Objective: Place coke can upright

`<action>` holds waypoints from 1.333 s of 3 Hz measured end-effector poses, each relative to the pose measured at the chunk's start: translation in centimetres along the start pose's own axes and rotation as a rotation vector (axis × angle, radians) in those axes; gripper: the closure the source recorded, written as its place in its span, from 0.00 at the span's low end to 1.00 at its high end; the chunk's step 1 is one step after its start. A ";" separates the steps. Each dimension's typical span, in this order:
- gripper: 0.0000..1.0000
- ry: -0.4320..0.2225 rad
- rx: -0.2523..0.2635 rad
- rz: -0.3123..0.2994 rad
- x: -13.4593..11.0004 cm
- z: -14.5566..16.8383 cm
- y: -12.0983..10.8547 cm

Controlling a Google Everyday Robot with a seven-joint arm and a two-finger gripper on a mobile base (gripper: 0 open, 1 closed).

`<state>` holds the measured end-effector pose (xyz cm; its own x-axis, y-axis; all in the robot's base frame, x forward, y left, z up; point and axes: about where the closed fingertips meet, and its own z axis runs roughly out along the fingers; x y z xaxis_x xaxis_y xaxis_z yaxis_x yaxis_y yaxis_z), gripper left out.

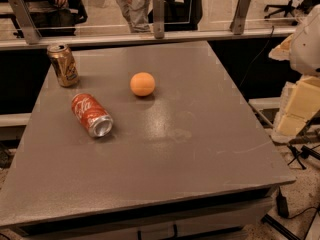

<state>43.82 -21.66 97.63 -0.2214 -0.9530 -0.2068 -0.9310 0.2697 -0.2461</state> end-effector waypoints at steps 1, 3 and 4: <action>0.00 0.000 0.000 0.000 0.0 0.0 0.0; 0.00 -0.031 -0.027 0.007 -6.6 2.9 -2.4; 0.00 -0.041 -0.068 0.002 -12.0 6.0 -3.9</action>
Offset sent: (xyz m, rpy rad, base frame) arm 0.0339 0.0480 -0.0091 0.0376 0.0491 0.0037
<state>51.91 -10.41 95.39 -0.2127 -0.9455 -0.2467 -0.9483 0.2606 -0.1812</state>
